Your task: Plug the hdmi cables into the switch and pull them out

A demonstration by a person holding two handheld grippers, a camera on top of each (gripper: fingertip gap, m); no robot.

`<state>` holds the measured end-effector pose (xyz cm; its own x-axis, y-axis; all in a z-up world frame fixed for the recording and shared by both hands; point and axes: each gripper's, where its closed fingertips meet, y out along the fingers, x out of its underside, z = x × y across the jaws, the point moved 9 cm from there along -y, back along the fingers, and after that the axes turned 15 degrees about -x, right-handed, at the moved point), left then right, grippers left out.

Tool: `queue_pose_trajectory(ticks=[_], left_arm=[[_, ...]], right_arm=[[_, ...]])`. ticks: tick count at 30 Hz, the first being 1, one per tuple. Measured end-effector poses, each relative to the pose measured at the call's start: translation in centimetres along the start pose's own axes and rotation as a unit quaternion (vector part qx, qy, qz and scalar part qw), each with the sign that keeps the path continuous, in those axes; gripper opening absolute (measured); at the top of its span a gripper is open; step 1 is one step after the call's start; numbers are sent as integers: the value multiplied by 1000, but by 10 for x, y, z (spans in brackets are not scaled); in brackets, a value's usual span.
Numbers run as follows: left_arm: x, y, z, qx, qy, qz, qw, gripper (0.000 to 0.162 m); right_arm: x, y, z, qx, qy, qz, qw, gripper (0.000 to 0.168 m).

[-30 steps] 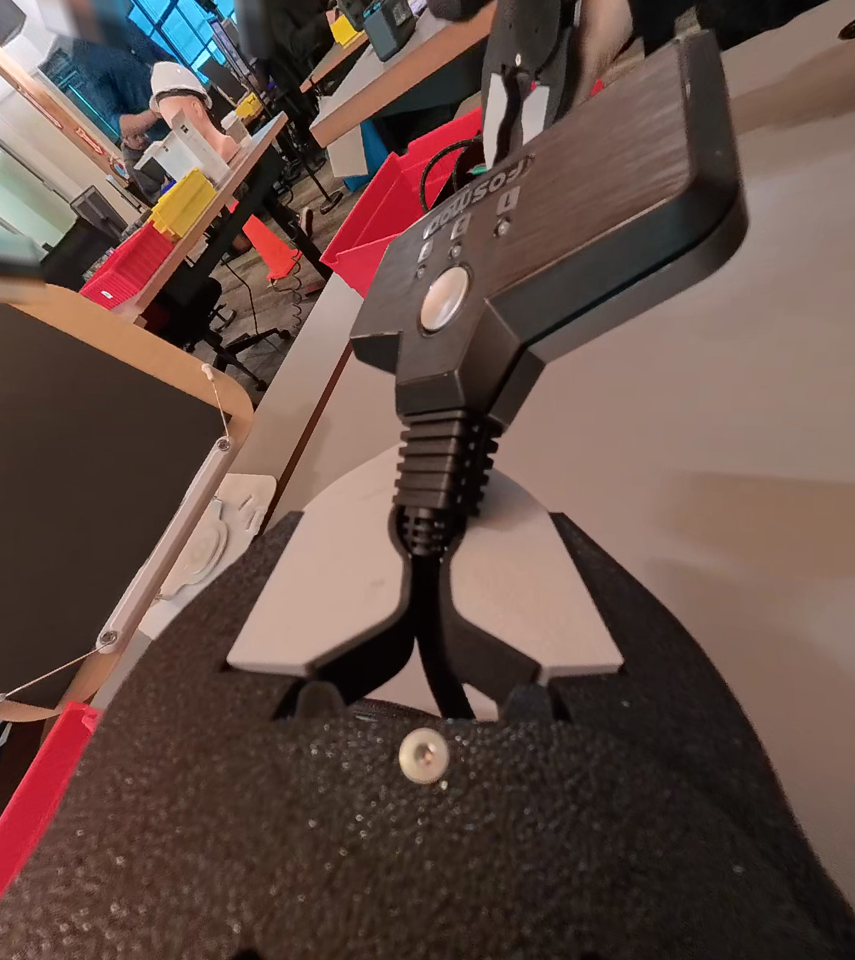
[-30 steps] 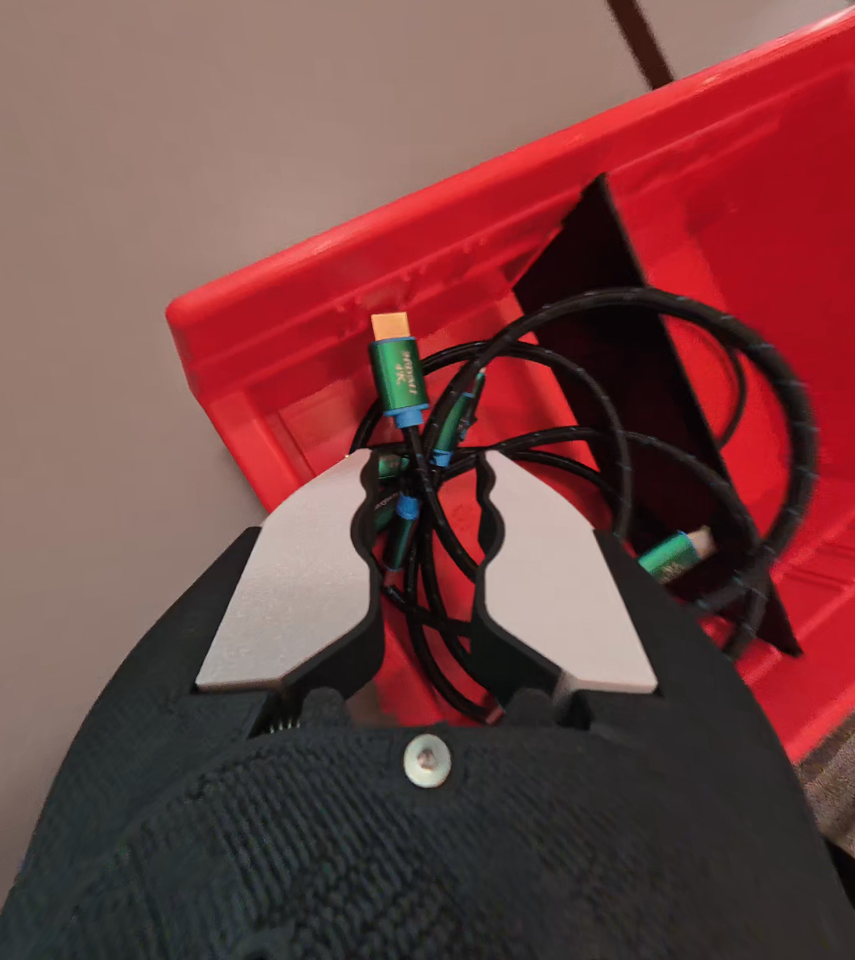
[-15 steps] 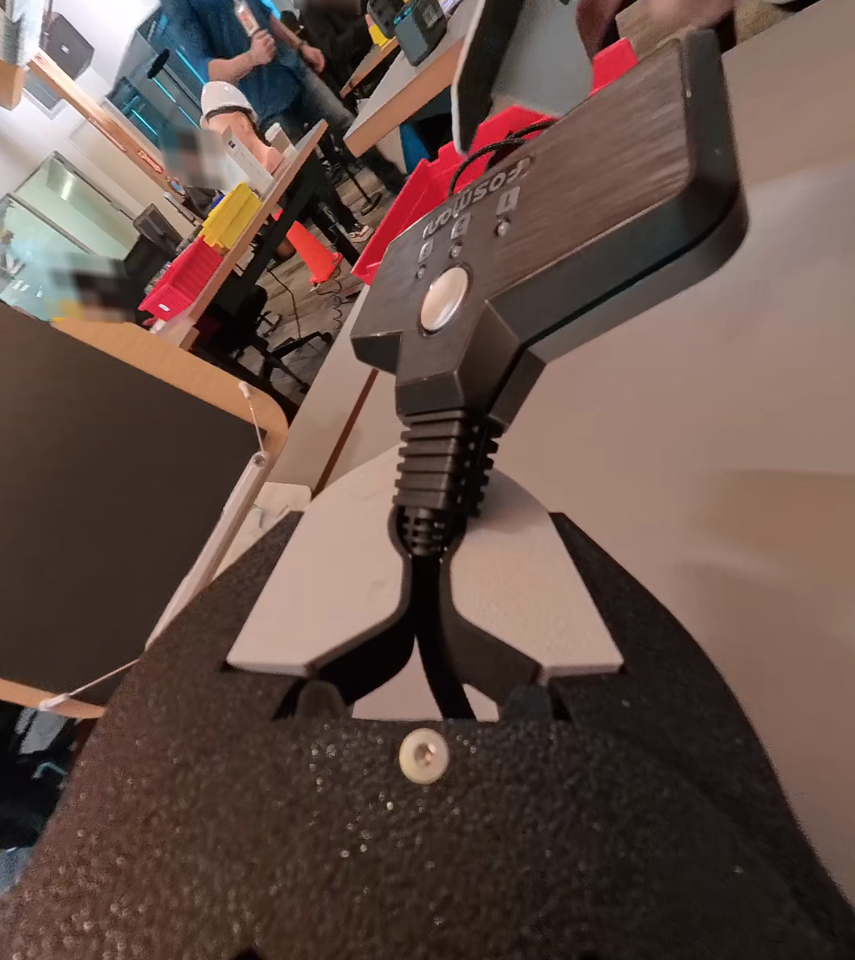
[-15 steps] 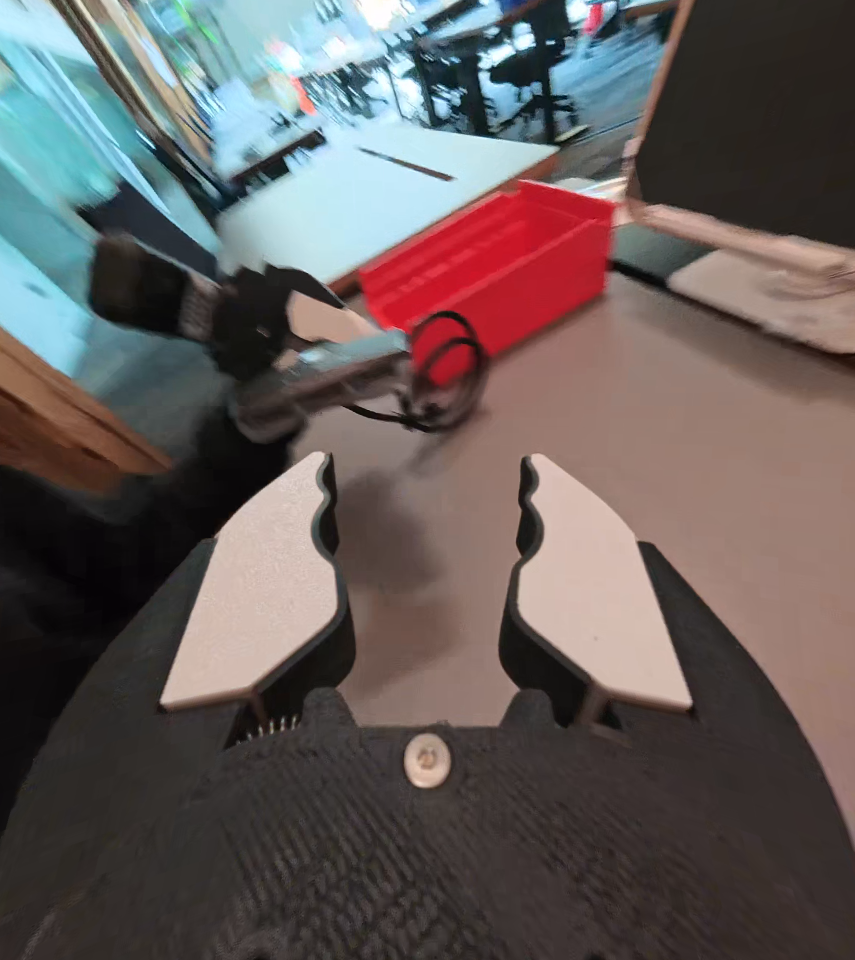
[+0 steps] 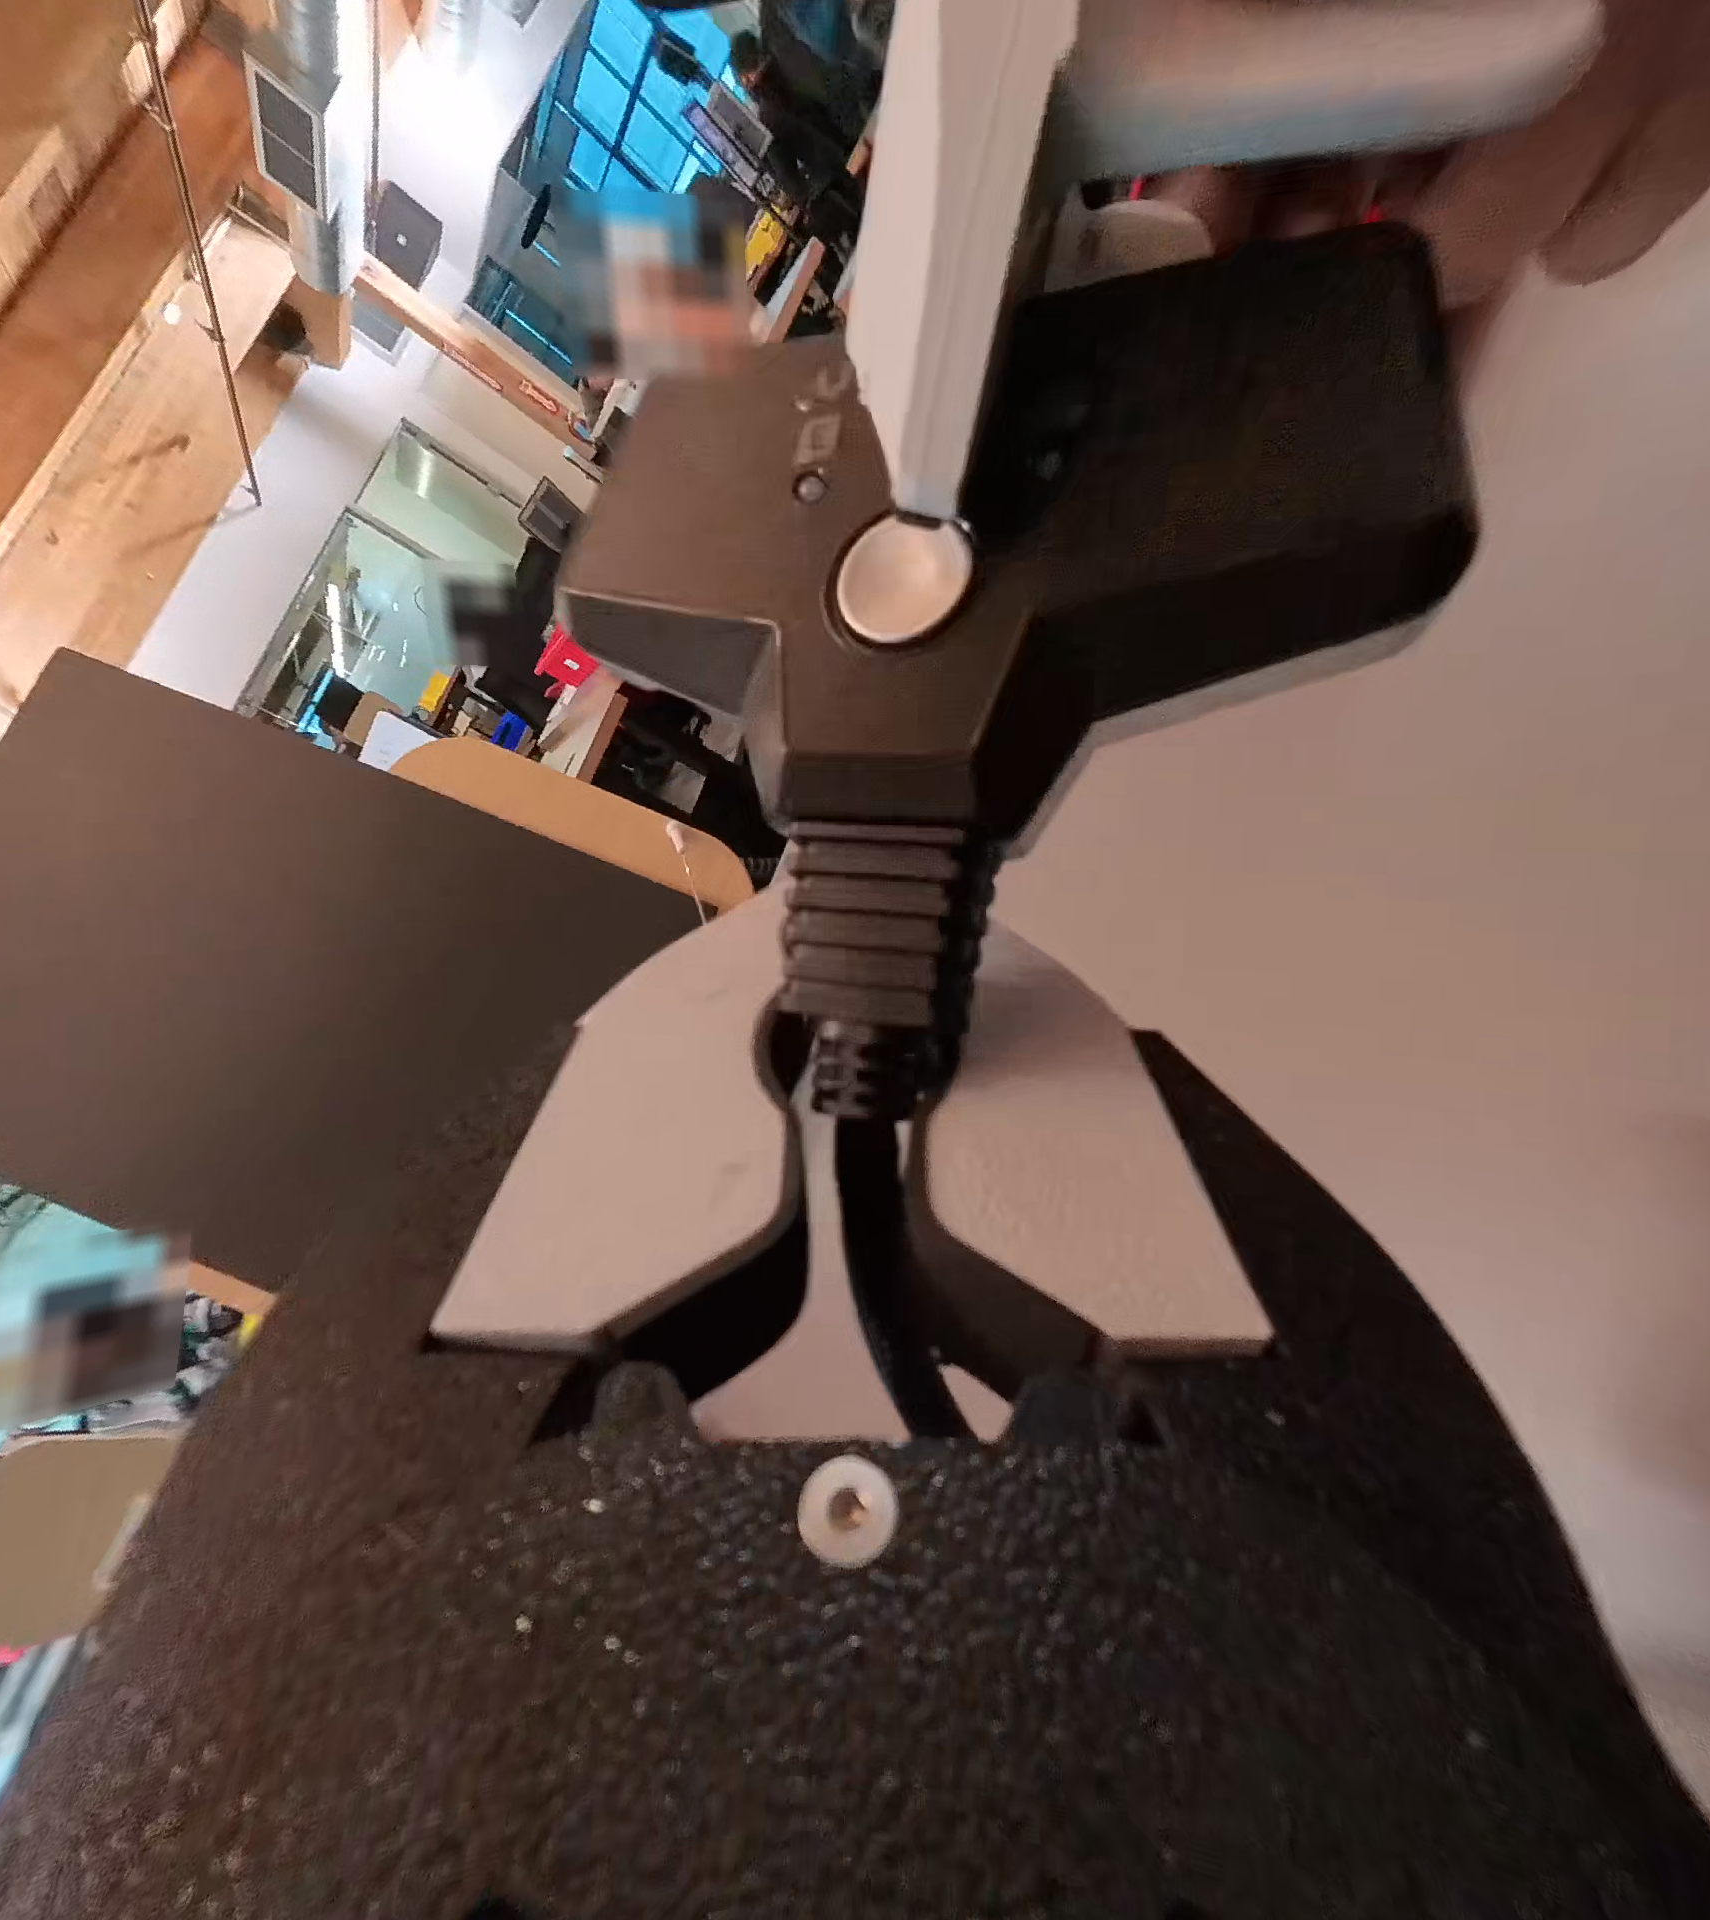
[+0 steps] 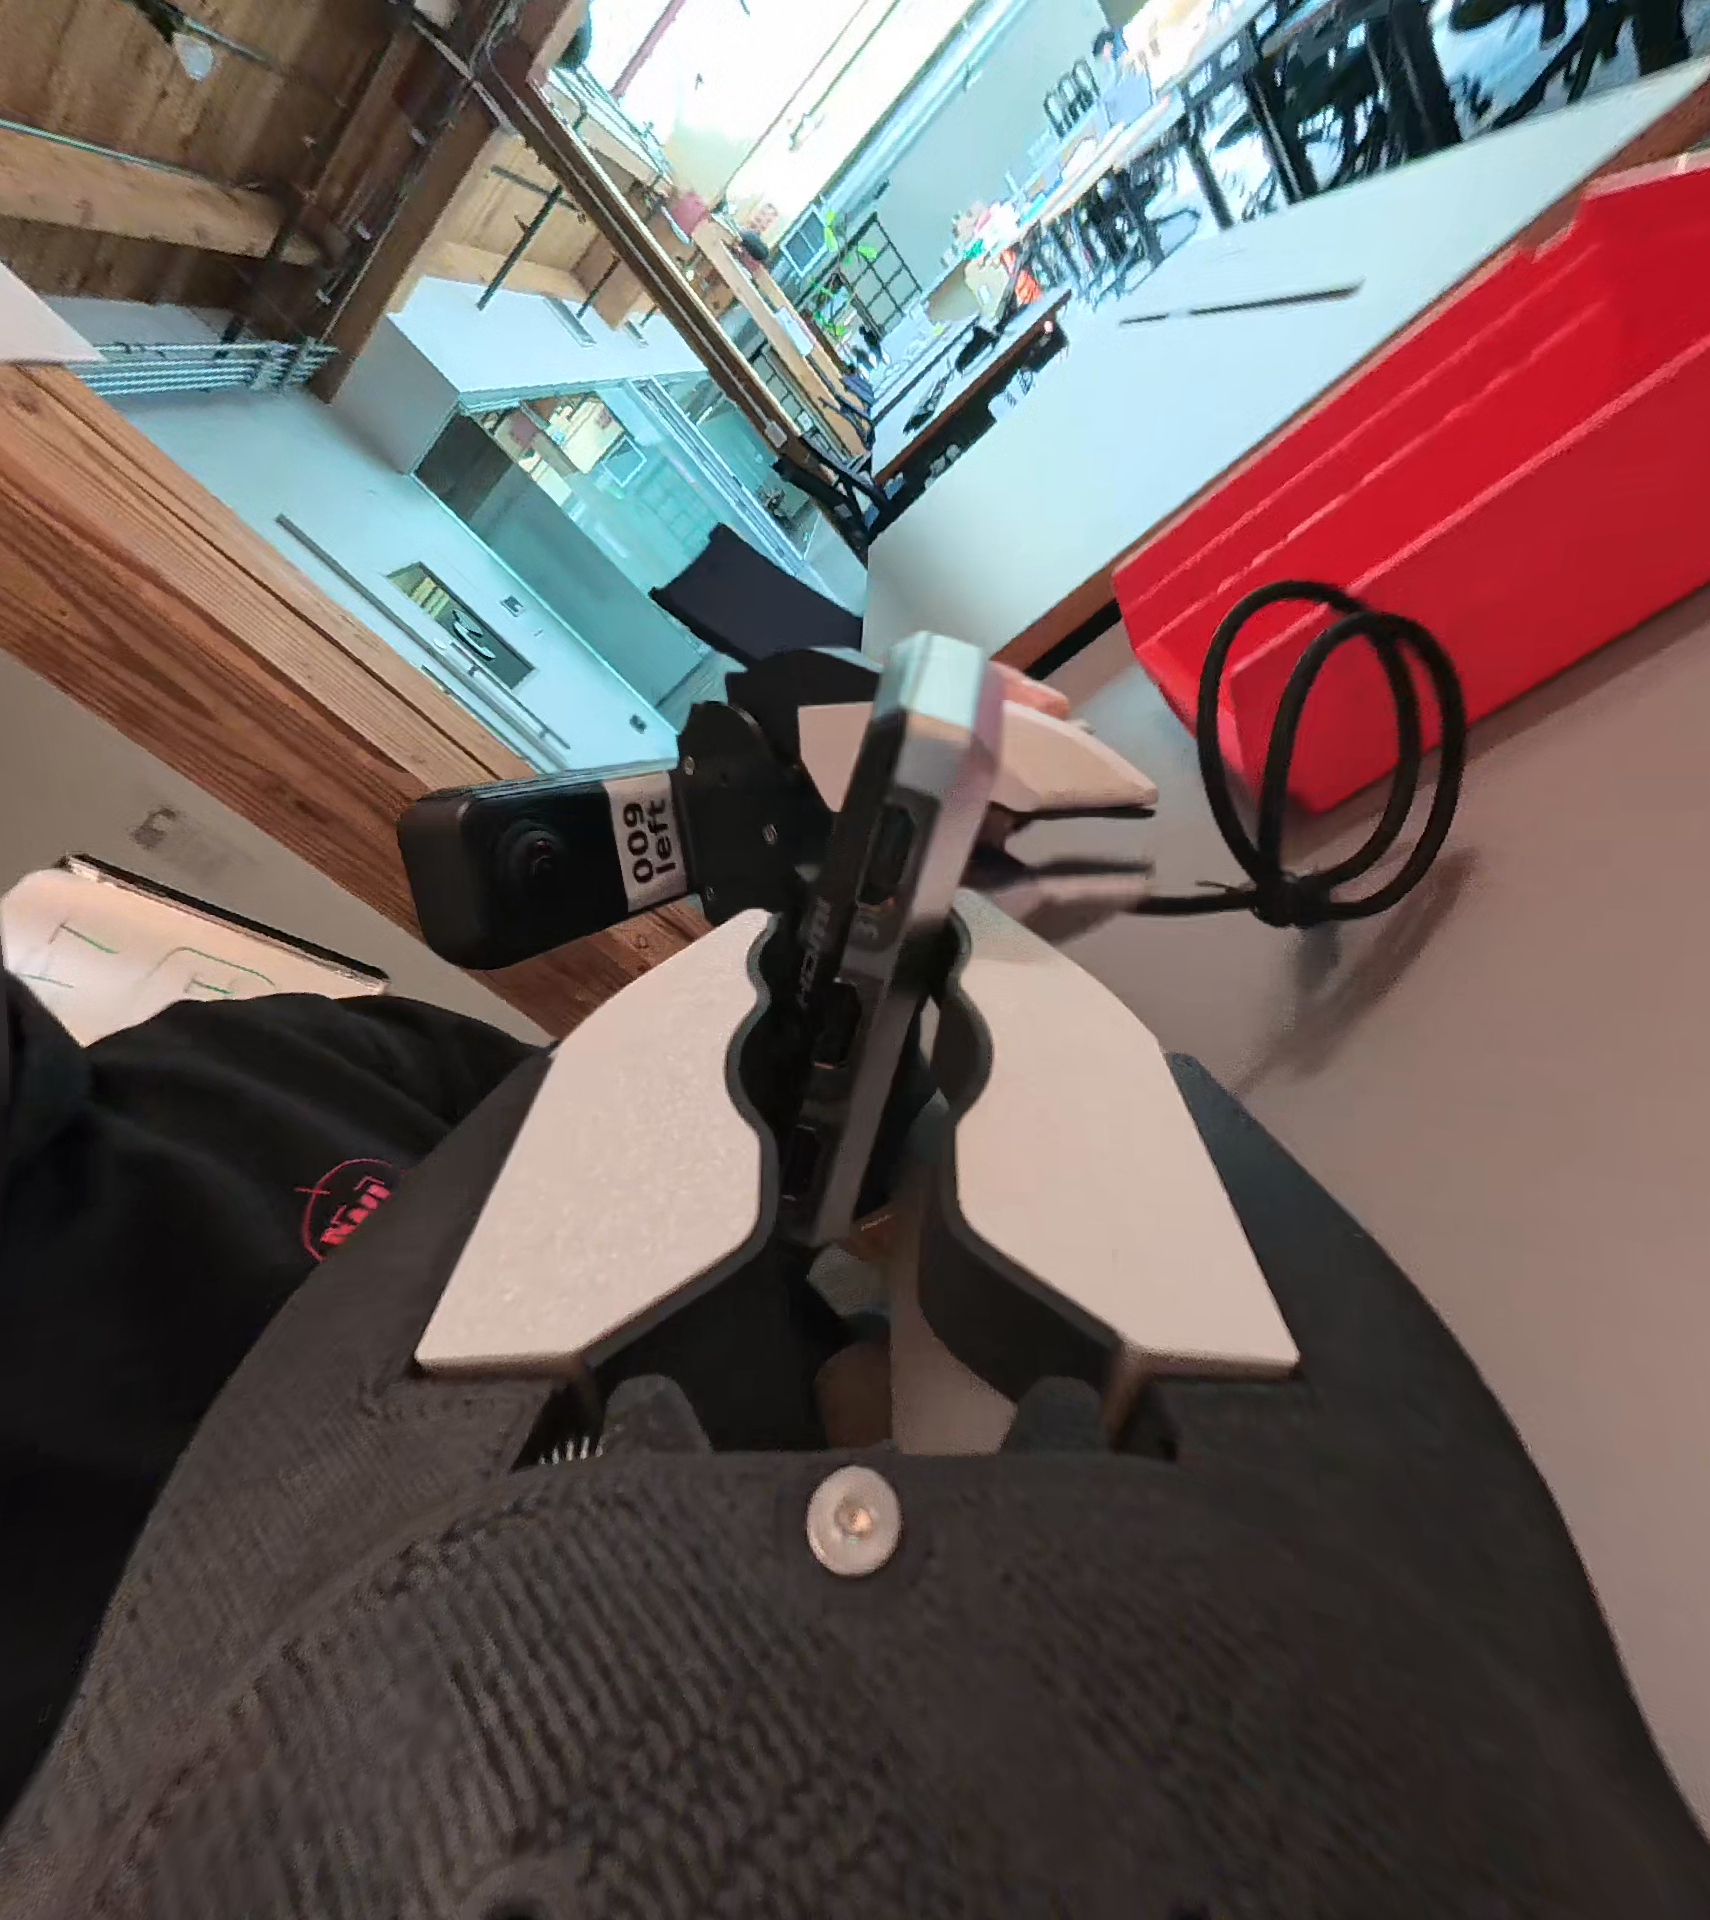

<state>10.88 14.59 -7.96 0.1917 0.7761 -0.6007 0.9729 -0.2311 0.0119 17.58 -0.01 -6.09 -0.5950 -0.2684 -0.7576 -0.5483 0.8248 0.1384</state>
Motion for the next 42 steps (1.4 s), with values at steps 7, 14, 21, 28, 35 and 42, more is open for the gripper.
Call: queue_pose_trajectory(ticks=[7, 14, 21, 28, 35, 42], left_arm=[[-5, -12, -26, -79, -108, 26, 991, 65], [10, -23, -41, -135, -148, 44, 979, 66], [25, -14, -36, -106, -157, 10, 982, 65], [29, -9, -31, -91, -156, -2, 984, 64], [32, -7, -28, -82, -157, -7, 984, 63], [34, 0, -19, -62, -145, -24, 987, 61]], right_arm=[[-42, -42, -26, 19, -116, 60, 991, 23], [-113, -143, -85, 127, -244, 165, 947, 23], [-167, -238, -137, 332, -327, 139, 874, 23], [-158, -312, -100, 407, -253, 77, 875, 23], [-120, -355, -57, 437, -165, 123, 875, 23], [-139, -348, -25, 499, -123, 87, 854, 22]])
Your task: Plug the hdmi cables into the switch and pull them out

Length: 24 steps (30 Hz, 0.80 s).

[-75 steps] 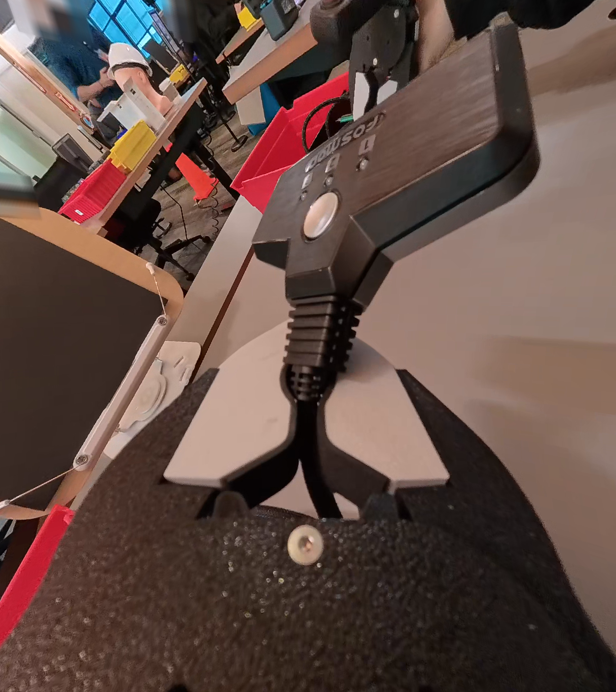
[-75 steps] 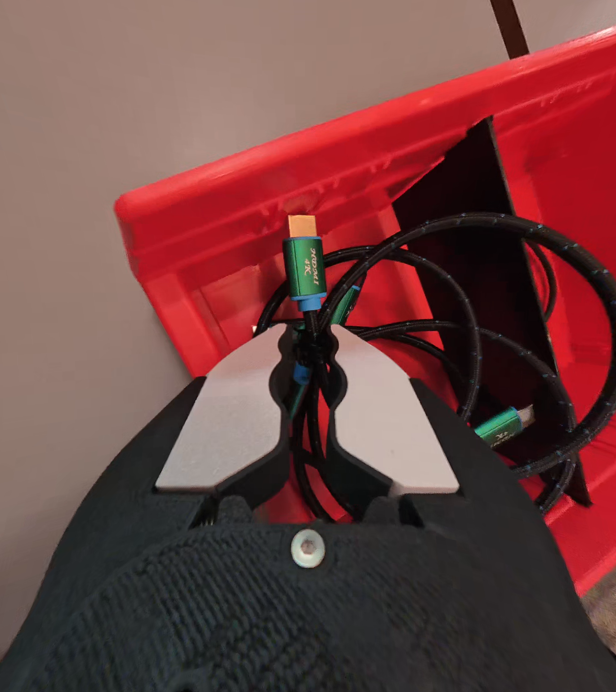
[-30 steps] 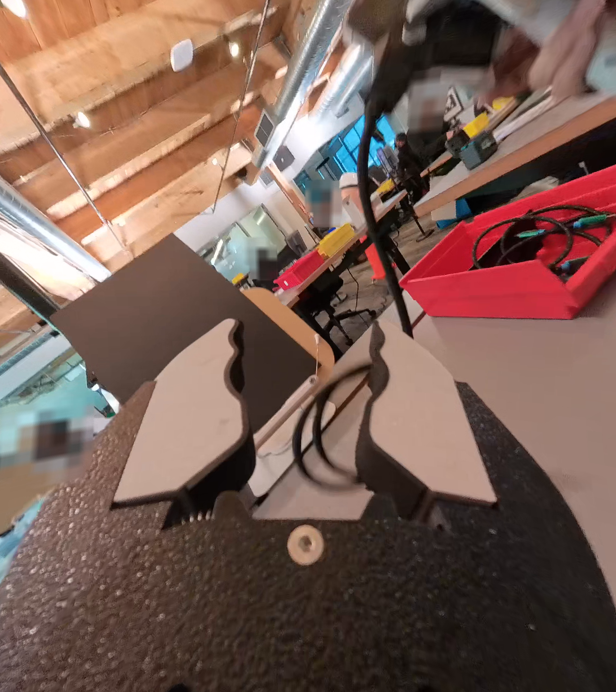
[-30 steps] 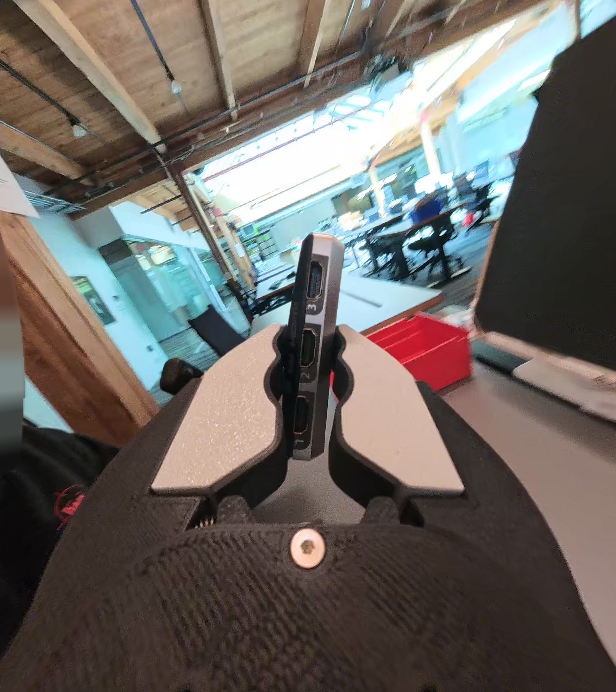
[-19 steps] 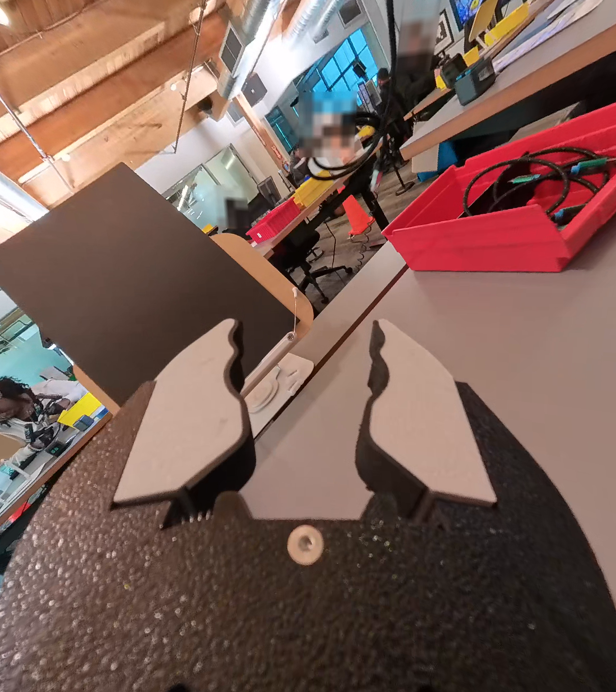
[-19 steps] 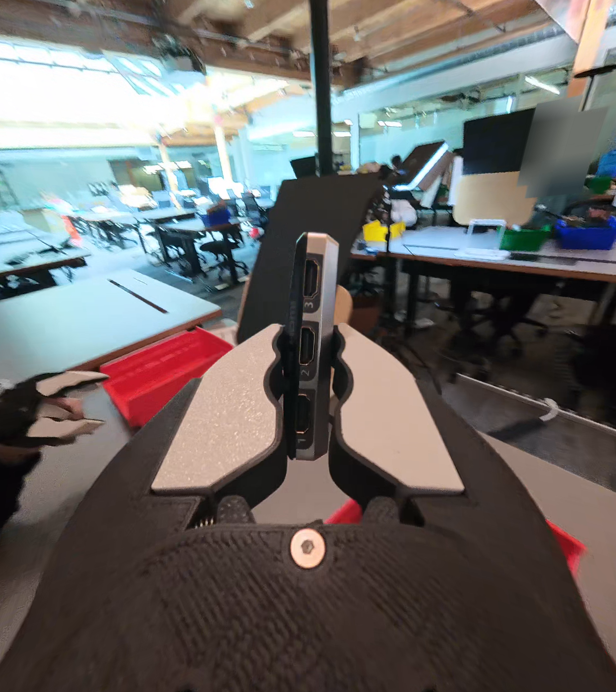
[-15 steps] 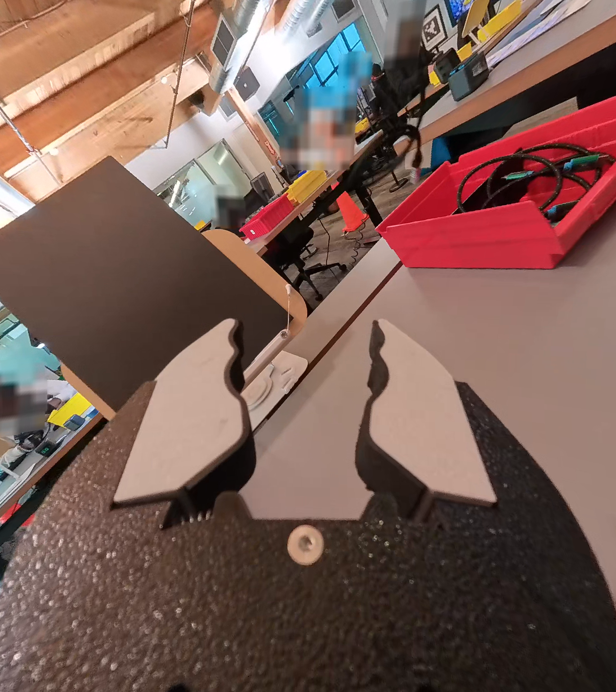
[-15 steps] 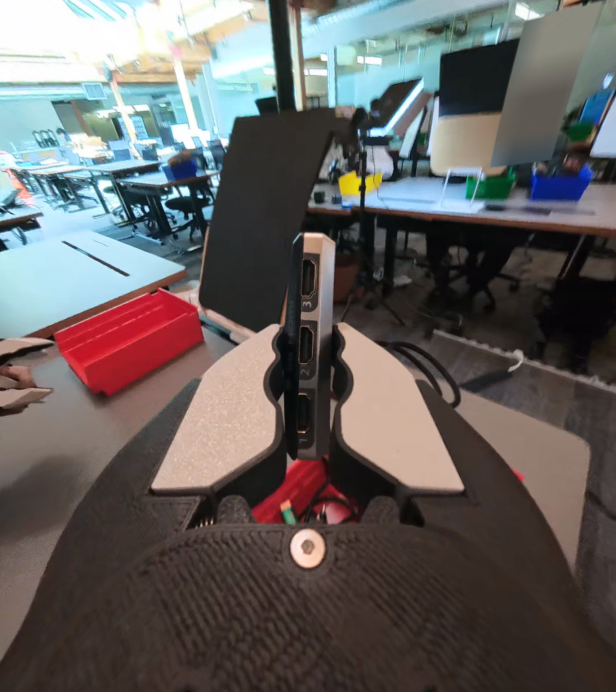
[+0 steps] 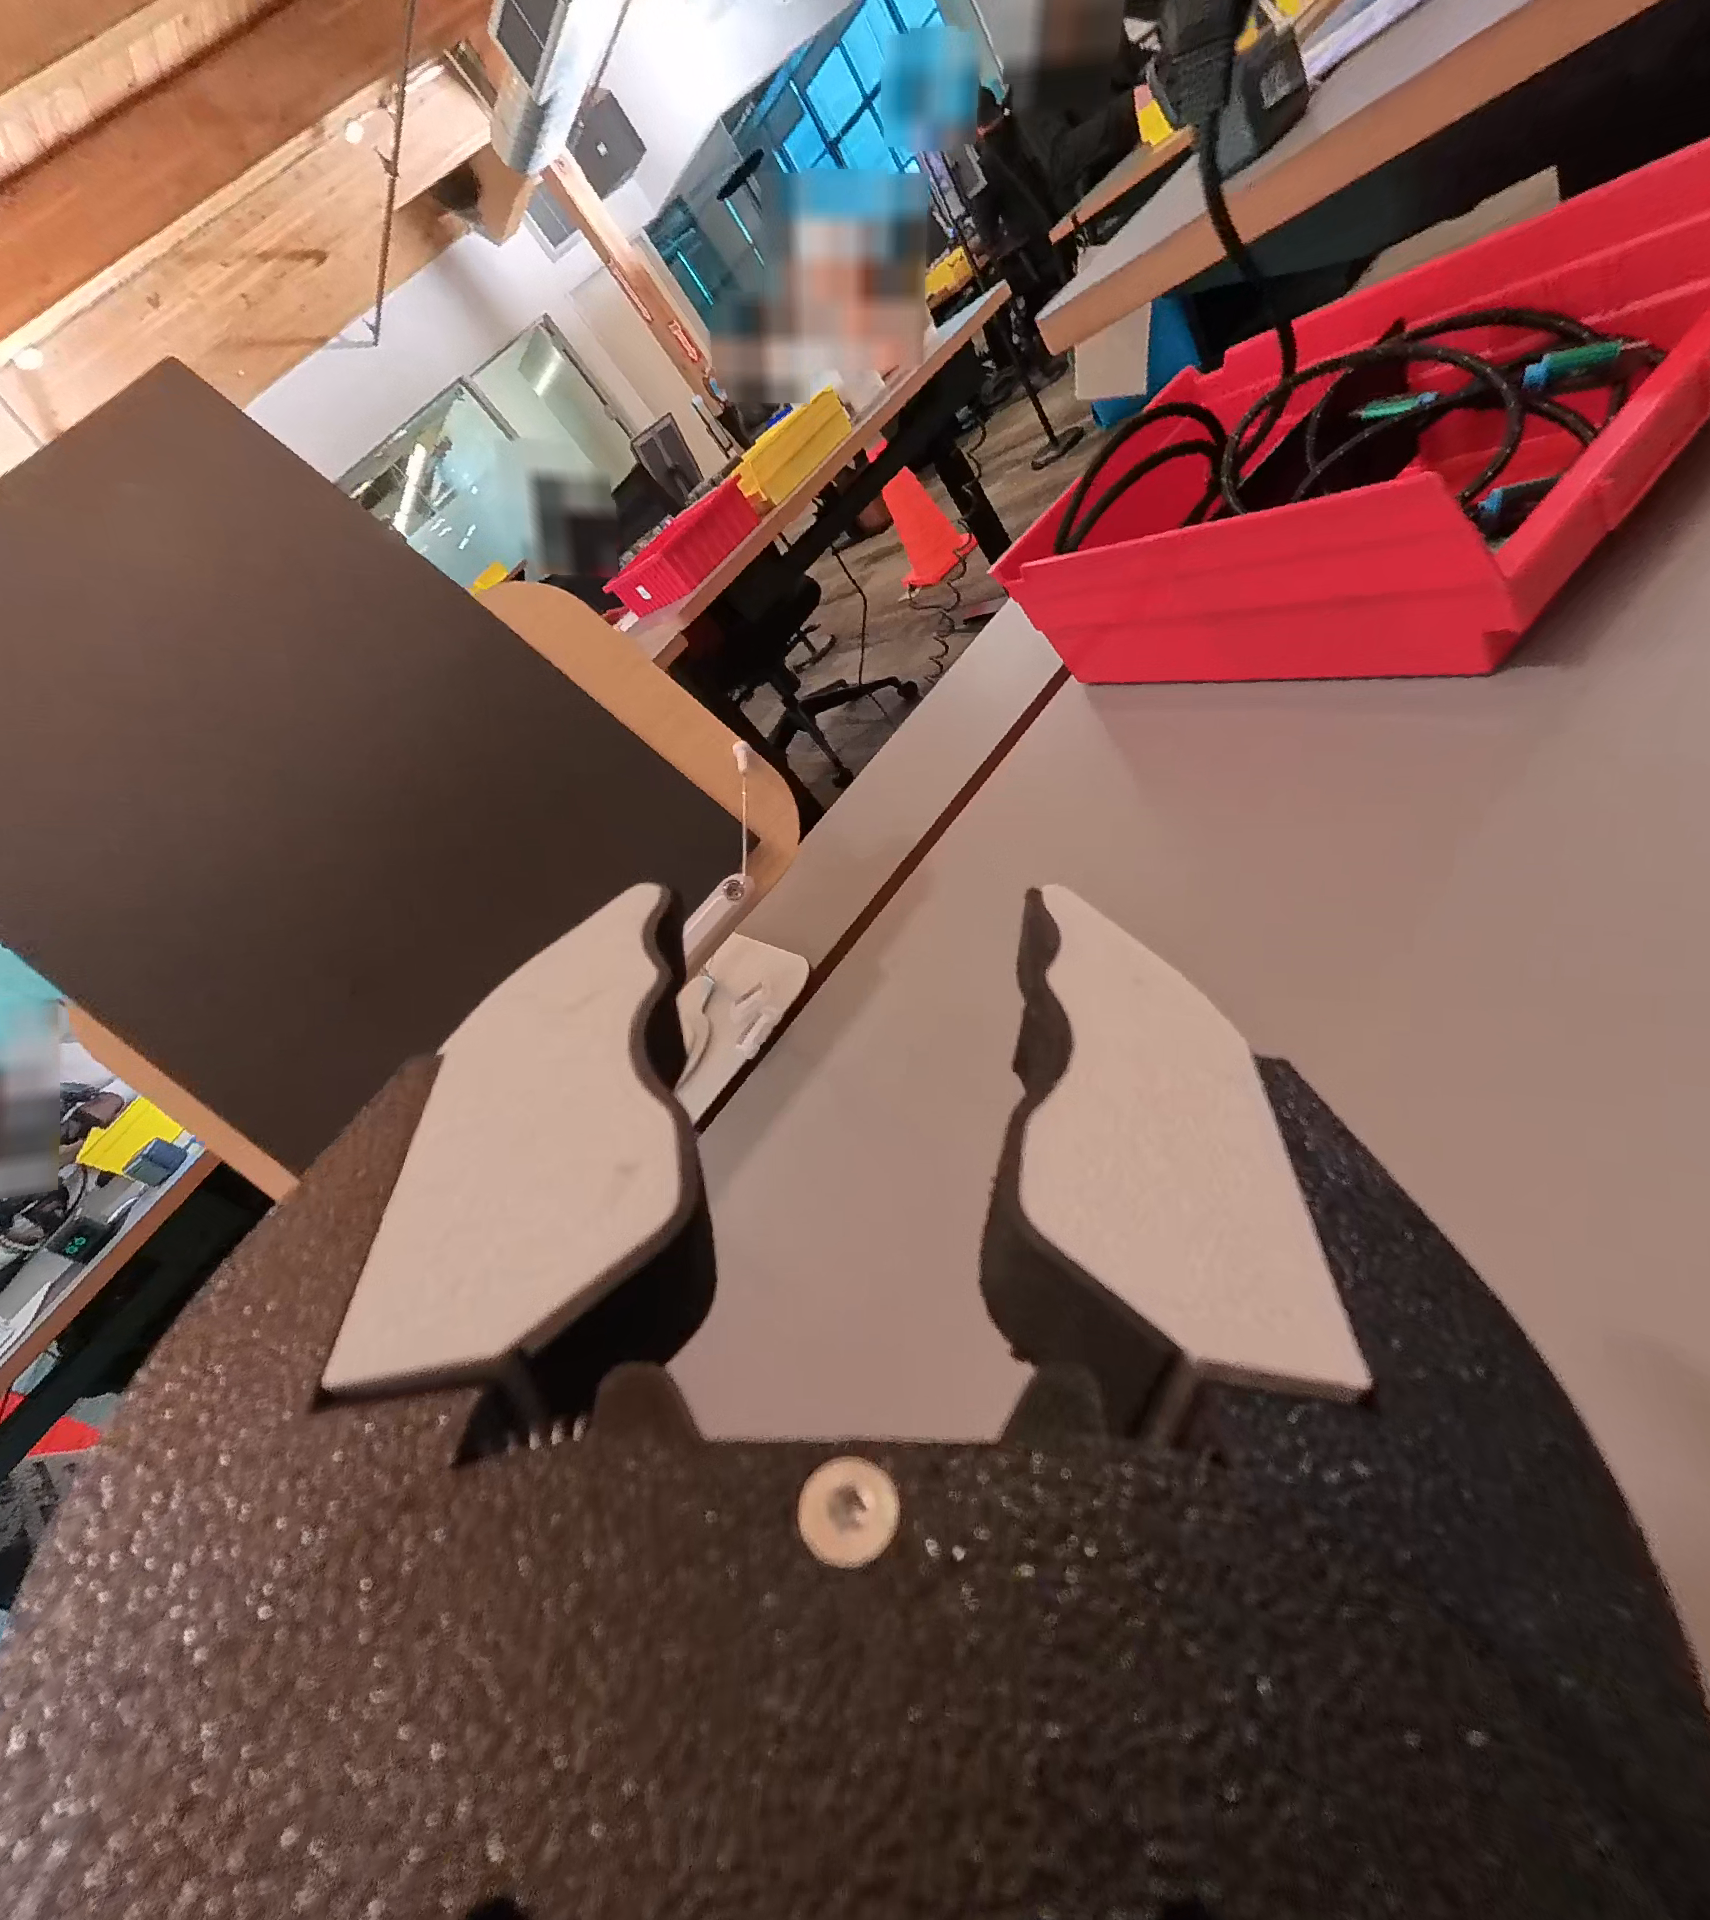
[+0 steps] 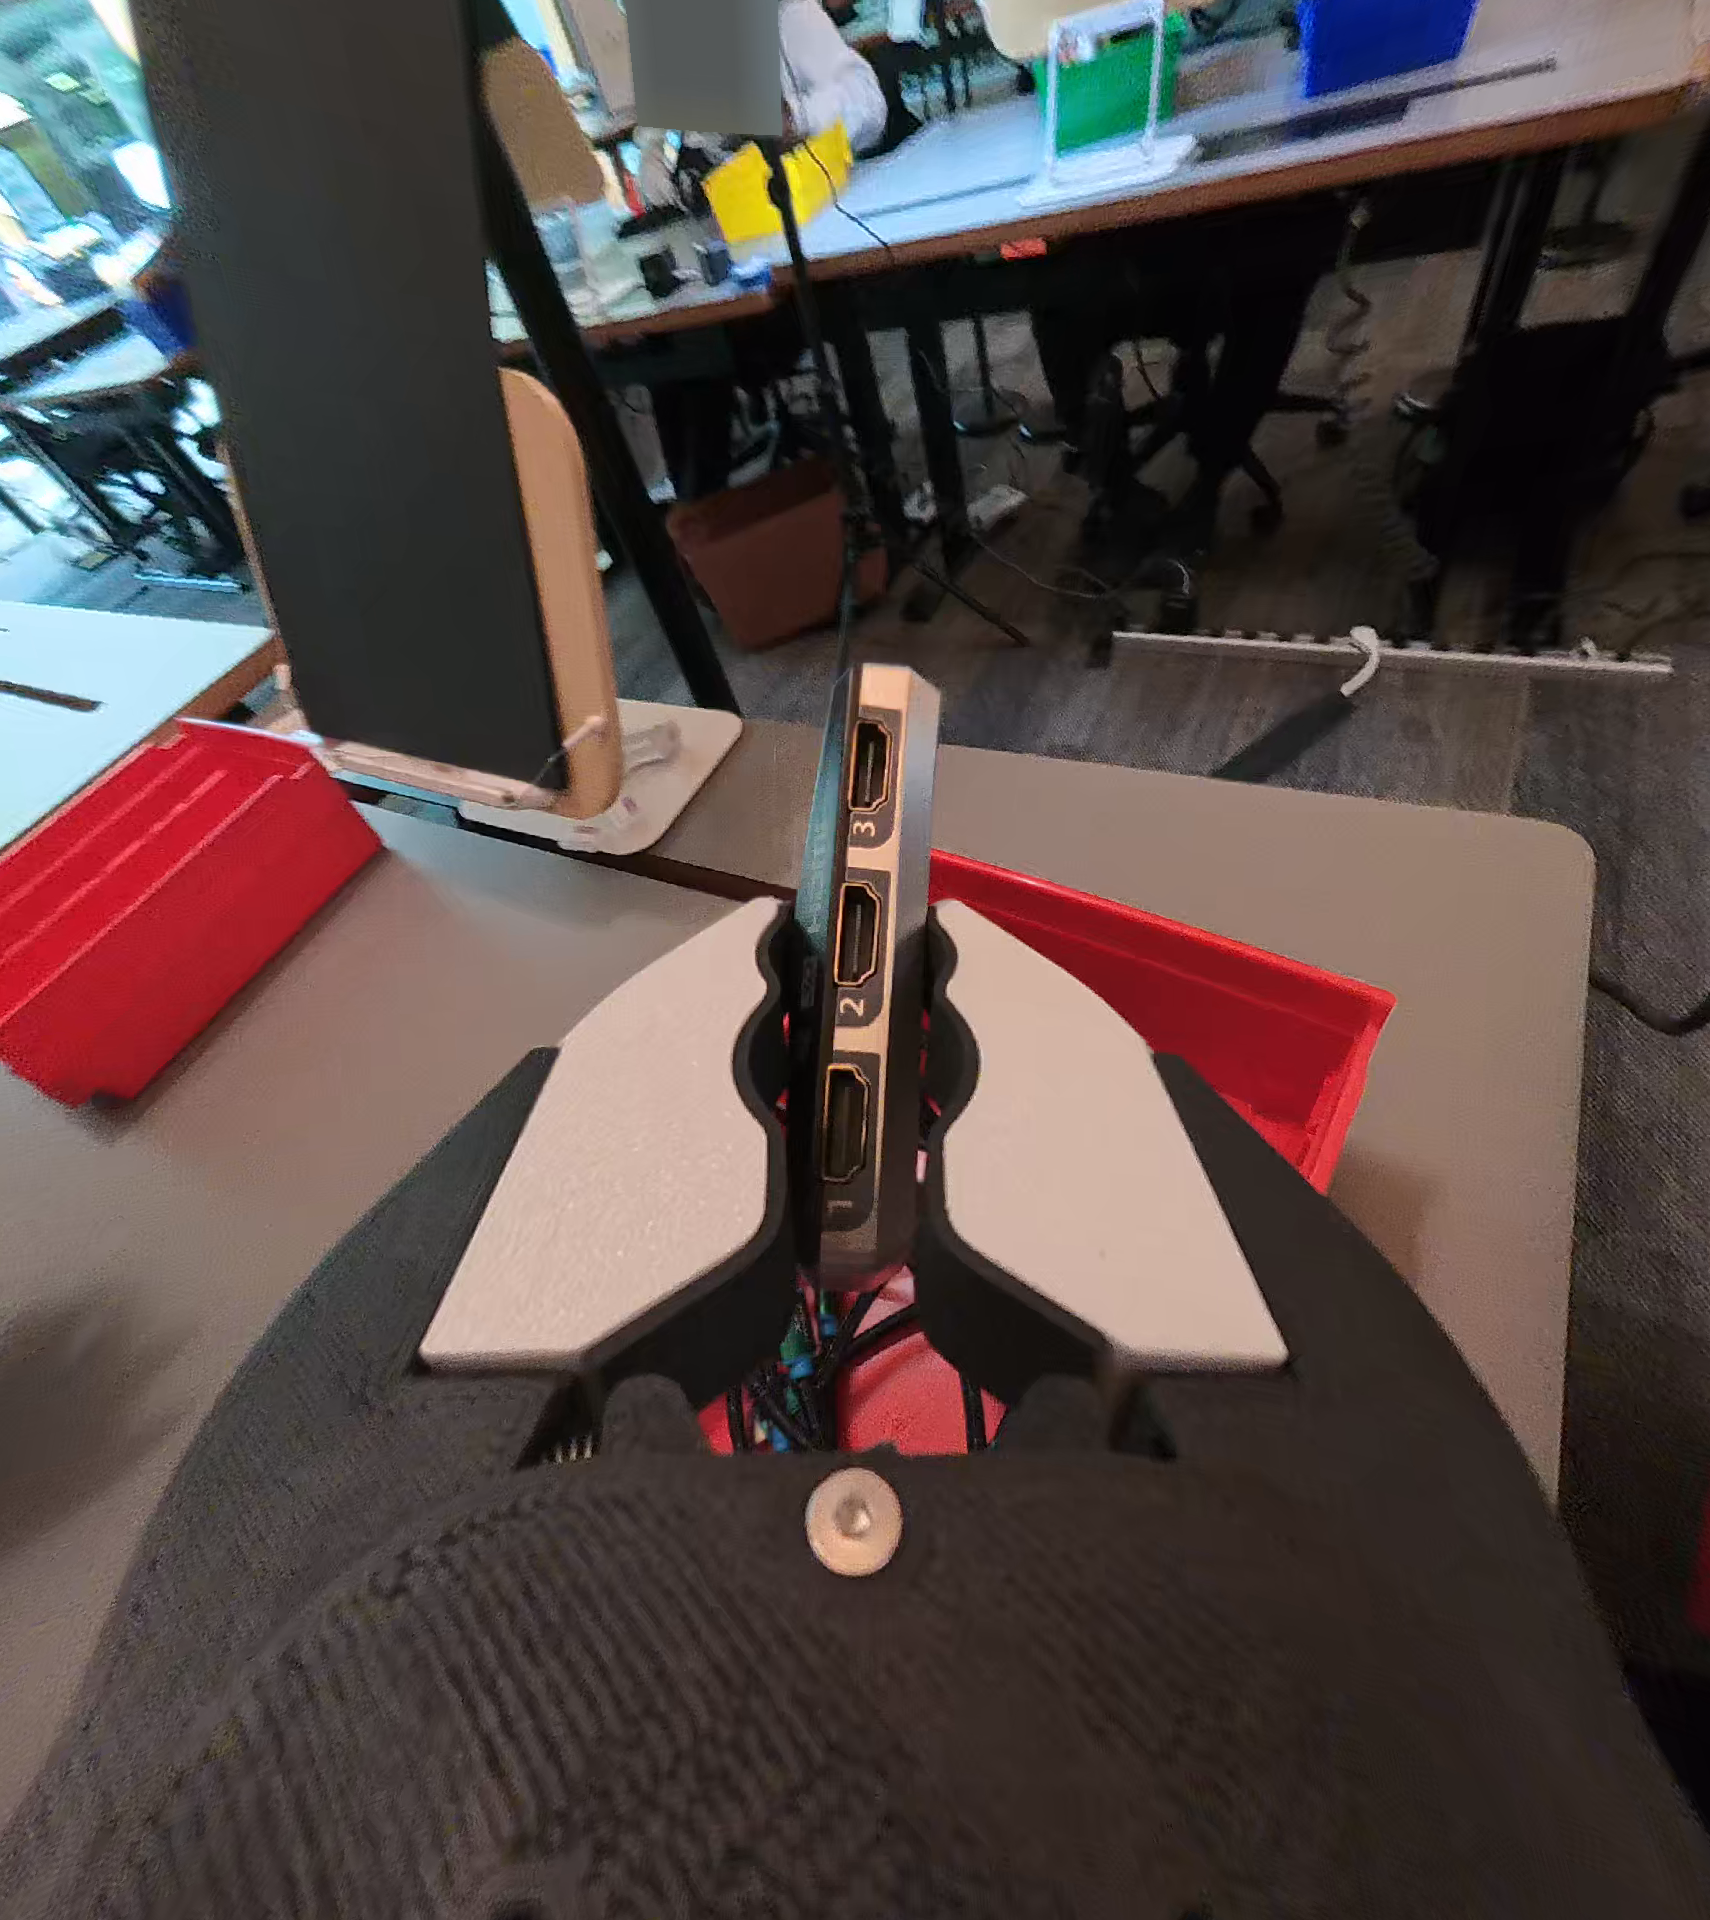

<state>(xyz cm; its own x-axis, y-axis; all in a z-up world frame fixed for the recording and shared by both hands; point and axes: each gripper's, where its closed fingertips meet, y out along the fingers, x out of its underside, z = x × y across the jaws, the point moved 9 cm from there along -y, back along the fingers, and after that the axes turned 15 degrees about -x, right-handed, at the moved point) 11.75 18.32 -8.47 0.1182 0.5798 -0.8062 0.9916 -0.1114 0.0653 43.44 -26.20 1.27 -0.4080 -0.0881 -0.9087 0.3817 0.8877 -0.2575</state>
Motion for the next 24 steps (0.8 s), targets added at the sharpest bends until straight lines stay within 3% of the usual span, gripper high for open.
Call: queue_pose_trajectory(ticks=[3, 9, 13, 16, 18, 24], left_arm=[[1, 2, 6, 13, 10, -7, 1000, 61], [5, 5, 12, 31, 25, -19, 999, 61], [9, 6, 13, 37, 27, -24, 999, 60], [14, 7, 13, 43, 26, -30, 998, 60], [17, 9, 14, 47, 23, -36, 998, 59], [28, 15, 18, 59, 22, -53, 997, 59]], right_arm=[[-6, 29, 5, 4, 24, -8, 1000, 23], [11, 96, 18, 41, -29, -45, 998, 23], [35, 134, 31, 93, -95, -145, 981, 23], [59, 156, 41, 106, -169, -278, 940, 24], [71, 169, 44, 93, -195, -318, 923, 25], [57, 179, 39, 33, -187, -242, 952, 50]])
